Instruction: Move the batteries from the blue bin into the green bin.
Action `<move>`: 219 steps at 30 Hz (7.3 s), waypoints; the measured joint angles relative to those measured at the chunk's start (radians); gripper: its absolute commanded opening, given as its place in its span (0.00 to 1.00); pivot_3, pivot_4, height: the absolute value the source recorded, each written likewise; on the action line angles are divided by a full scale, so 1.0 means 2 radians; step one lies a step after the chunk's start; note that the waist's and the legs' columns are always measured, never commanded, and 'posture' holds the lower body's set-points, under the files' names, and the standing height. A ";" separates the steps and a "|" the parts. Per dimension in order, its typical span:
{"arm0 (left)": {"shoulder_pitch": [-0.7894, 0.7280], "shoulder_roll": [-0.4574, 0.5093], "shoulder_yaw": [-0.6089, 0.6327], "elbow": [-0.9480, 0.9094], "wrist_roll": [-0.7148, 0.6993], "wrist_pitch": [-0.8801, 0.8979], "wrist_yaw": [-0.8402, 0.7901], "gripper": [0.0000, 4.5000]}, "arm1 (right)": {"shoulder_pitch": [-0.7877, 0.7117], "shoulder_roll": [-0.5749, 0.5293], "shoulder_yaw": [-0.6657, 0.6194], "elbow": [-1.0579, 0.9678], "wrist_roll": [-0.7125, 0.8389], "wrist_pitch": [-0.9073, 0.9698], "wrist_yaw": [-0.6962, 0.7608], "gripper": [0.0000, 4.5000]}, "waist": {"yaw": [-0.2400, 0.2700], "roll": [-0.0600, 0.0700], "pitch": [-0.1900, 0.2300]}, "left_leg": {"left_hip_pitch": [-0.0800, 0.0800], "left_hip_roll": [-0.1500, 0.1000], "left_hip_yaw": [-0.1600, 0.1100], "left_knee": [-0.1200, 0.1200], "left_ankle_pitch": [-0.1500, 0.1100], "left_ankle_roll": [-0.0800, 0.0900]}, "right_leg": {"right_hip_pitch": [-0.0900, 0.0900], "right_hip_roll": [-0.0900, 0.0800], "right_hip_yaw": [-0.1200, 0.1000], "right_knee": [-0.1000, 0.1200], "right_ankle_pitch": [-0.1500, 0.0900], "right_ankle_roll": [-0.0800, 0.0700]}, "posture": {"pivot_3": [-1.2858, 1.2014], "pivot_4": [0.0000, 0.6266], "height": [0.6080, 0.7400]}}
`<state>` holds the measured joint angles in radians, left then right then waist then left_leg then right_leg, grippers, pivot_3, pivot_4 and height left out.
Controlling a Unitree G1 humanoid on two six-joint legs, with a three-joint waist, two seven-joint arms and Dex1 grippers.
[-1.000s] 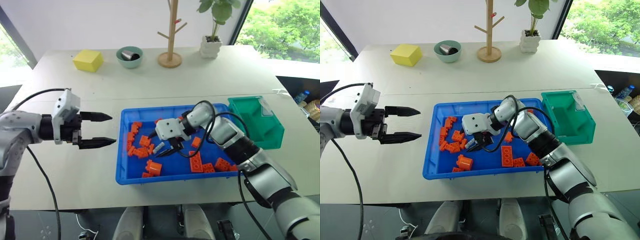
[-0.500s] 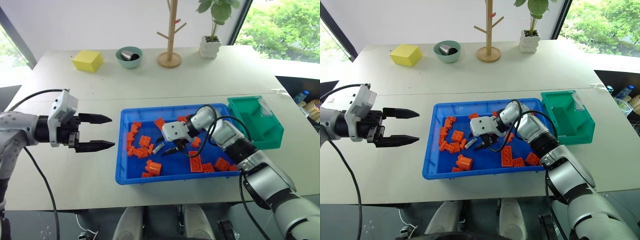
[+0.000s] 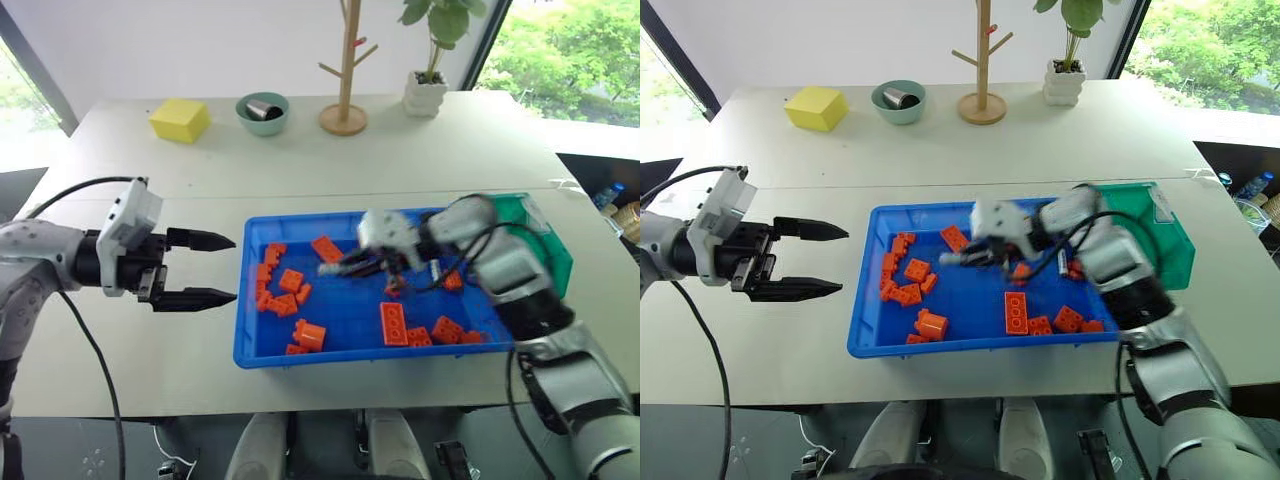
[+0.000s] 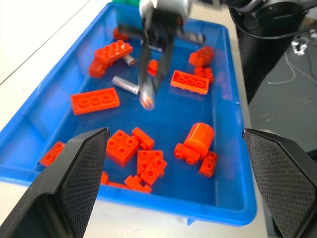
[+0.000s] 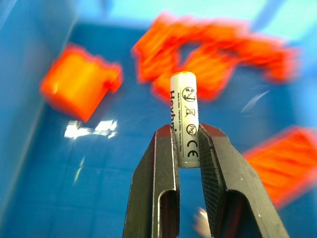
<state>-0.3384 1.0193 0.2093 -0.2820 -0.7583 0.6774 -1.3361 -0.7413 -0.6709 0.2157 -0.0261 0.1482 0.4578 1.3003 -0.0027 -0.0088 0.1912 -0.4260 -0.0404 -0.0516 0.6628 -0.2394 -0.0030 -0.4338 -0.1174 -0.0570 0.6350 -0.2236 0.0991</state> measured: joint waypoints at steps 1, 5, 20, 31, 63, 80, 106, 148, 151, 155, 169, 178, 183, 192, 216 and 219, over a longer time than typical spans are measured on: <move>-0.005 -0.002 -0.001 -0.001 -0.004 0.005 0.003 1.00 | 0.006 -0.027 -0.035 -0.015 0.010 0.026 -0.013 0.02 | 0.002 0.000 0.000 | 0.000 0.000 0.000 0.000 0.000 0.000 | 0.000 0.000 0.000 0.000 0.000 0.000 | 0.52 0.24 0.71; -0.015 -0.008 -0.002 -0.001 -0.010 0.008 0.011 1.00 | 0.042 -0.101 -0.133 -0.026 0.017 0.078 -0.059 0.02 | 0.007 0.000 0.000 | 0.000 0.000 0.001 0.000 0.000 0.000 | 0.001 0.000 0.000 -0.001 0.000 0.000 | 0.52 0.24 0.71; -0.053 -0.061 -0.035 0.023 0.001 -0.007 0.031 1.00 | 0.204 -0.184 -0.209 0.024 -0.035 0.111 -0.203 0.44 | -0.004 0.000 0.000 | 0.001 0.001 0.003 0.000 0.000 0.001 | 0.001 0.000 0.001 0.000 0.000 0.000 | 0.52 0.24 0.71; -0.044 -0.059 -0.034 0.021 0.002 -0.008 0.032 1.00 | 0.037 -0.093 -0.190 -0.077 0.077 0.330 -0.235 0.66 | -0.005 0.000 0.000 | 0.001 0.001 0.002 0.000 0.000 0.001 | 0.001 0.000 0.001 -0.001 0.000 0.000 | 0.52 0.24 0.71; -0.035 -0.049 -0.033 0.012 0.002 -0.004 0.041 1.00 | 0.042 0.185 -0.044 -0.108 0.092 0.499 -0.483 0.47 | -0.007 0.000 0.000 | 0.001 0.000 0.000 0.000 0.000 0.001 | 0.001 0.000 0.000 0.000 0.000 0.000 | 0.52 0.24 0.71; -0.054 -0.051 -0.037 0.016 0.002 -0.004 0.039 1.00 | 0.000 0.070 -0.145 -0.145 0.136 0.552 -0.431 0.01 | -0.003 0.000 0.000 | 0.000 0.000 0.000 0.000 0.000 0.001 | 0.001 0.000 0.000 0.000 0.000 0.000 | 0.52 0.24 0.71; -0.094 -0.077 -0.064 0.056 0.026 -0.019 0.014 1.00 | 0.090 -0.106 -0.218 -0.073 0.119 0.388 -0.383 0.80 | -0.007 0.000 0.000 | 0.001 0.001 0.002 0.000 -0.001 0.001 | 0.001 0.000 0.000 0.000 0.000 0.000 | 0.52 0.24 0.71; -0.094 -0.077 -0.057 0.037 0.024 -0.014 0.039 1.00 | 0.017 -0.001 0.006 0.092 0.044 0.157 -0.216 0.26 | -0.005 0.000 0.000 | 0.001 0.000 0.001 0.001 0.000 0.001 | 0.001 0.000 0.000 0.000 0.000 0.000 | 0.52 0.24 0.71; -0.094 -0.077 -0.057 0.037 0.024 -0.014 0.039 1.00 | 0.017 0.003 0.003 0.077 0.046 0.168 -0.217 0.26 | -0.005 0.000 0.000 | 0.001 0.000 0.001 0.001 0.000 0.001 | 0.001 0.000 0.000 0.000 0.000 0.000 | 0.52 0.24 0.71; -0.101 -0.077 -0.058 0.038 0.024 -0.014 0.039 1.00 | 0.016 0.018 -0.004 0.023 0.063 0.200 -0.221 0.26 | -0.005 0.000 0.000 | 0.001 0.000 0.001 0.001 0.000 0.001 | 0.001 0.000 0.000 0.000 0.000 0.000 | 0.52 0.24 0.71; -0.104 -0.078 -0.058 0.041 0.024 -0.013 0.039 1.00 | 0.041 0.094 0.019 -0.104 0.111 0.302 -0.274 0.92 | -0.004 -0.001 0.000 | 0.001 0.000 0.000 0.001 0.000 0.001 | 0.001 0.000 0.000 0.000 0.000 0.000 | 0.52 0.24 0.71; -0.115 -0.084 -0.061 0.049 0.025 -0.015 0.034 1.00 | 0.005 -0.109 0.024 -0.057 0.083 0.153 -0.103 0.92 | -0.004 -0.001 0.000 | 0.001 0.000 0.001 0.001 -0.001 0.001 | 0.002 0.000 0.000 -0.001 0.000 0.001 | 0.52 0.24 0.71; -0.121 -0.090 -0.071 0.054 0.026 -0.017 0.029 1.00 | 0.003 -0.147 0.062 0.033 0.021 -0.010 0.007 0.92 | -0.010 -0.001 0.000 | 0.002 0.001 0.002 0.001 -0.001 0.001 | 0.002 0.000 0.000 0.000 0.000 0.001 | 0.52 0.24 0.71; -0.122 -0.086 -0.072 0.051 0.025 -0.017 0.027 1.00 | -0.059 -0.084 0.087 0.247 -0.078 -0.227 0.020 0.92 | -0.007 -0.001 0.000 | 0.002 0.001 0.002 0.000 0.000 0.001 | 0.002 0.000 0.000 0.000 0.000 0.000 | 0.52 0.24 0.71; -0.118 -0.079 -0.068 0.042 0.025 -0.017 0.037 1.00 | -0.129 -0.001 0.087 0.451 -0.153 -0.407 0.044 0.79 | -0.006 -0.001 0.000 | 0.002 0.000 0.001 0.001 0.000 0.000 | 0.002 0.000 0.001 0.000 0.000 0.000 | 0.52 0.24 0.71; -0.116 -0.079 -0.067 0.041 0.024 -0.017 0.038 1.00 | -0.130 -0.001 0.086 0.462 -0.155 -0.409 0.047 0.51 | -0.007 -0.001 0.000 | 0.002 0.000 0.001 0.001 0.000 0.000 | 0.002 0.000 0.001 0.000 0.000 0.000 | 0.52 0.24 0.71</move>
<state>-0.5714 0.8623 0.0753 -0.2008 -0.7095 0.6440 -1.2599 -1.0015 -0.6719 0.3877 0.8984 -0.1624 -0.3597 1.3942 -0.0165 -0.0104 0.1920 -0.4219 -0.0400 -0.0488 0.6639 -0.2394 -0.0025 -0.4298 -0.1167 -0.0558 0.6345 -0.2237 0.1000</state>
